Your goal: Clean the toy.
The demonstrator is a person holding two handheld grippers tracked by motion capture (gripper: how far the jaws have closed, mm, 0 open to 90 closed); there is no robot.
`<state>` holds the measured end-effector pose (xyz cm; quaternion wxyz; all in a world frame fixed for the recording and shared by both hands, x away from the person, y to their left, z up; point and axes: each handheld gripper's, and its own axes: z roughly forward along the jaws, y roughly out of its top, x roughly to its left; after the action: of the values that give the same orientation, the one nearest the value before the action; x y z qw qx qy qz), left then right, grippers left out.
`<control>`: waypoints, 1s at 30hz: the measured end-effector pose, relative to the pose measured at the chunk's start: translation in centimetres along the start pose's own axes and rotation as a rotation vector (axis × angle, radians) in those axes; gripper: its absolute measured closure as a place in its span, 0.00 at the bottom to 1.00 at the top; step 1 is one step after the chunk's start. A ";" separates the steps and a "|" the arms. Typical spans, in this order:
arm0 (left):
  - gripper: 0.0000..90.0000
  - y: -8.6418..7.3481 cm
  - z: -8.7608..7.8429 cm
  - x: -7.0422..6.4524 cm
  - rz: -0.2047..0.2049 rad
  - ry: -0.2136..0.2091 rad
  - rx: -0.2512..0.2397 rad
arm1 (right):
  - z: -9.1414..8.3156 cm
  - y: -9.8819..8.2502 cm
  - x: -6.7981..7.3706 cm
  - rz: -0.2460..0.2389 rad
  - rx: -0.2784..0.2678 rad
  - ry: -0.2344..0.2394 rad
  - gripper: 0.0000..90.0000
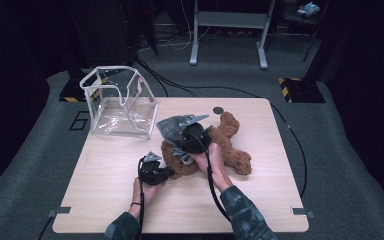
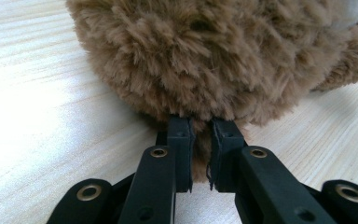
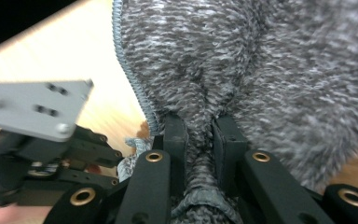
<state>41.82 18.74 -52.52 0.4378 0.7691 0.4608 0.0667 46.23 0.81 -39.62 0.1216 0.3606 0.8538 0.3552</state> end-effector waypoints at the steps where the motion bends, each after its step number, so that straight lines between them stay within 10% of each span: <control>1: 0.91 -0.1 0.1 0.0 -0.014 -0.005 -0.005 | 0.7 -0.1 -0.1 0.014 0.009 -0.007 0.87; 9: 0.91 -0.3 0.0 0.3 -0.032 -0.017 -0.031 | -0.3 -1.4 -4.4 0.111 0.036 -0.108 0.87; 15: 0.91 -0.3 0.0 0.5 -0.029 -0.021 -0.044 | -2.9 -1.3 -1.7 0.044 -0.046 -0.030 0.87; 19: 0.91 -0.3 0.0 0.6 -0.042 -0.027 -0.043 | -1.0 -1.2 0.3 0.008 -0.019 0.007 0.87; 30: 0.91 -0.4 0.0 0.7 -0.030 -0.020 -0.039 | -1.6 -5.5 -3.3 0.101 0.020 -0.061 0.86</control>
<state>42.03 19.37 -53.02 0.4583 0.7540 0.4665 0.0613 44.93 -5.02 -42.46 0.1257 0.4152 0.8340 0.3411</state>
